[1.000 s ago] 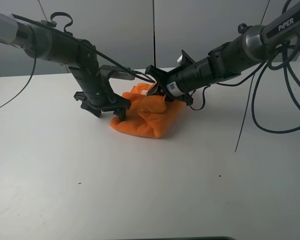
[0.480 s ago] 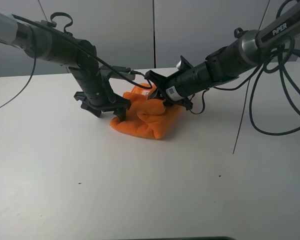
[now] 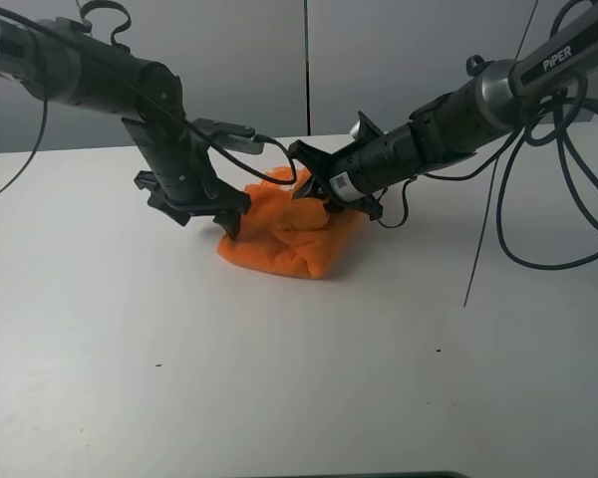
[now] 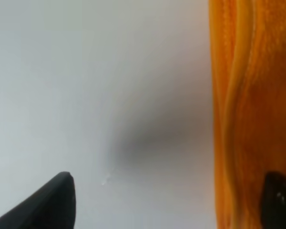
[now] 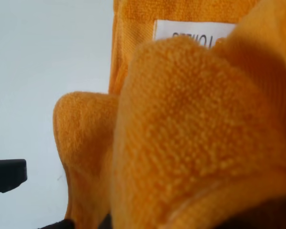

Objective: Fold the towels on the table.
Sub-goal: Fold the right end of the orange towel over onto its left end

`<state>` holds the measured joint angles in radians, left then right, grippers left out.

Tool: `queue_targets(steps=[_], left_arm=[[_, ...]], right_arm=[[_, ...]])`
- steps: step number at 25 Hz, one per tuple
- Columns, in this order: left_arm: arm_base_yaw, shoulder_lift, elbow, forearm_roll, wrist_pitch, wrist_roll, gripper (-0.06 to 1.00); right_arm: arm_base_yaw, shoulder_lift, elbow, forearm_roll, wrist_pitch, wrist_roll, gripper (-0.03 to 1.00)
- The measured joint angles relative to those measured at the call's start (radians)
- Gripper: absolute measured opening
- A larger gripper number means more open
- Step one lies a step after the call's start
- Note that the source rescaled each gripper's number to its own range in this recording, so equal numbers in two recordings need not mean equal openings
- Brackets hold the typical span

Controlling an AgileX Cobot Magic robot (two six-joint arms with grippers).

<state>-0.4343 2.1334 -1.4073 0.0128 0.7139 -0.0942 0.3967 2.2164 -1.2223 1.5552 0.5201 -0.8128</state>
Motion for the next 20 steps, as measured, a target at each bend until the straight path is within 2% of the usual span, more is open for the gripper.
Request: queue_targets(steps=[11, 18, 19, 20], left_arm=[[0.073, -0.156, -0.002, 0.008, 0.034, -0.008, 1.00], [0.075, -0.340, -0.002, 0.023, 0.052, -0.008, 1.00], [0.075, -0.368, -0.002, 0.023, 0.052, -0.008, 1.00], [0.075, -0.391, -0.002, 0.023, 0.052, -0.008, 1.00]], right_arm=[[0.000, 0.000, 0.000, -0.002, 0.000, 0.000, 0.05], [0.000, 0.000, 0.000, -0.025, -0.002, -0.007, 0.05], [0.000, 0.000, 0.000, -0.026, -0.002, -0.008, 0.06], [0.000, 0.000, -0.002, -0.026, 0.000, -0.009, 0.12]])
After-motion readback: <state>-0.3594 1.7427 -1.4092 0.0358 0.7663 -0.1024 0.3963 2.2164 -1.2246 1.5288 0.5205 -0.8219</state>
